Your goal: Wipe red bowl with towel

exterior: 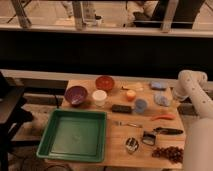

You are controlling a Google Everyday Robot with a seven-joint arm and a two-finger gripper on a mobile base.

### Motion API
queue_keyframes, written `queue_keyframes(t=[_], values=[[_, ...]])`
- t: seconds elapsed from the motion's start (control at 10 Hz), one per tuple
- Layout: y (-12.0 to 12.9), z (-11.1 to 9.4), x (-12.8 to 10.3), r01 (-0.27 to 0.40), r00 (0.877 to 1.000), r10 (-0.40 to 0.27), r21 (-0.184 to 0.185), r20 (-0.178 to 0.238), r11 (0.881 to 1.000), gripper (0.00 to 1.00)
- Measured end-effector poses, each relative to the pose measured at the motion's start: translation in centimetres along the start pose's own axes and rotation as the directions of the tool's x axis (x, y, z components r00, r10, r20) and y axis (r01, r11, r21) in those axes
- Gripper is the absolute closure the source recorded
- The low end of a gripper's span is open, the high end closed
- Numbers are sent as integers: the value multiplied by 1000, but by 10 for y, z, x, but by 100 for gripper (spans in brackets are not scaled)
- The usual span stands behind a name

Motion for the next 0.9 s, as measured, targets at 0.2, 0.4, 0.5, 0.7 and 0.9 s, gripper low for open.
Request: queue_keyframes(t=[0.2,0.4,0.5,0.7,0.9], values=[[-7,-19,-8,-12,1000,12,12,29,1000,20],[-10,-25,-13,-18,999,17,8,42,1000,20],[-10,-19,-15,-12,999,12,-3,44,1000,20],[-11,-4,-16,0,999,1,-31,44,1000,20],[-13,4,-19,11,999,-9,-46,45,999,20]])
